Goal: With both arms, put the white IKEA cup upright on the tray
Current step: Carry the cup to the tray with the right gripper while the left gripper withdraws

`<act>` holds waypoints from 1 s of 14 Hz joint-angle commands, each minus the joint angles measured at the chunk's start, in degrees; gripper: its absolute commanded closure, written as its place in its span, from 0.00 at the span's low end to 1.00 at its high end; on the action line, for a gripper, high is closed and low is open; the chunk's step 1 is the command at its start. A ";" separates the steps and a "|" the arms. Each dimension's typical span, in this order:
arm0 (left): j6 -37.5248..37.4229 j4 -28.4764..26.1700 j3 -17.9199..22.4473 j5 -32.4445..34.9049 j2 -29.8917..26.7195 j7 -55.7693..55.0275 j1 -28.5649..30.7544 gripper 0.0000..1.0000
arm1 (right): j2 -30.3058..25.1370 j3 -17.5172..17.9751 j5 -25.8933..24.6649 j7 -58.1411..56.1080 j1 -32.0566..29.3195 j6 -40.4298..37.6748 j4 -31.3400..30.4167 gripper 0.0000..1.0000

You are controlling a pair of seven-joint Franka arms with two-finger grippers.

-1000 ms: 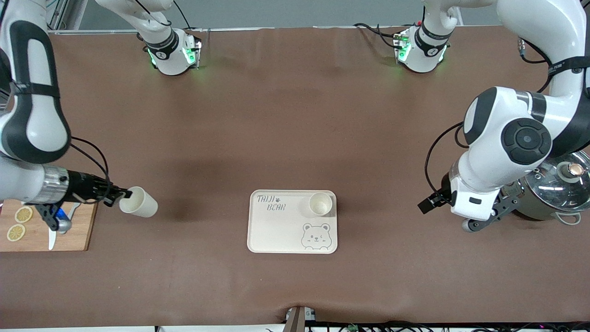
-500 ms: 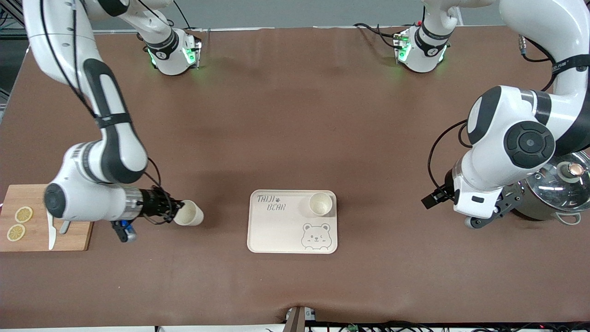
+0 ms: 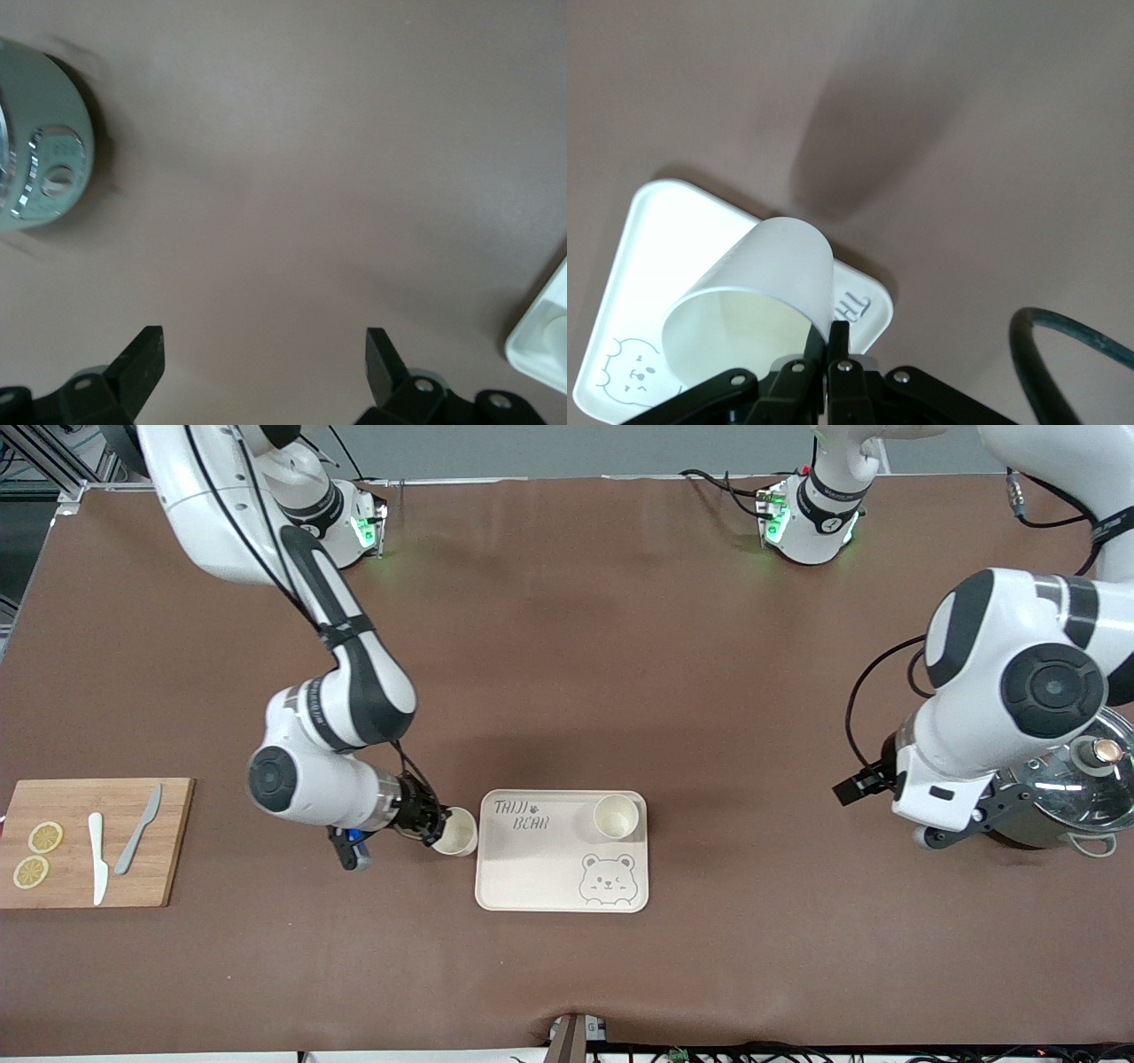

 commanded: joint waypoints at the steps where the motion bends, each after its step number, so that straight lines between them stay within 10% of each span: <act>1: -1.78 -1.90 -0.85 1.24 -3.53 3.47 1.98 0.00 | 2.16 -0.68 1.04 4.14 2.89 2.40 1.34 1.00; 10: -2.14 -15.60 1.60 -3.16 -20.66 22.01 4.89 0.00 | 4.97 -0.77 6.58 4.86 5.53 6.63 0.90 0.89; 12: -2.22 -18.15 1.78 -3.25 -24.52 23.94 4.71 0.00 | 4.97 -1.03 6.31 4.86 5.53 6.45 0.81 0.55; 14: -3.01 -18.52 5.10 -3.25 -26.47 29.03 2.96 0.00 | 4.62 -1.21 5.70 4.68 5.45 6.02 0.81 0.00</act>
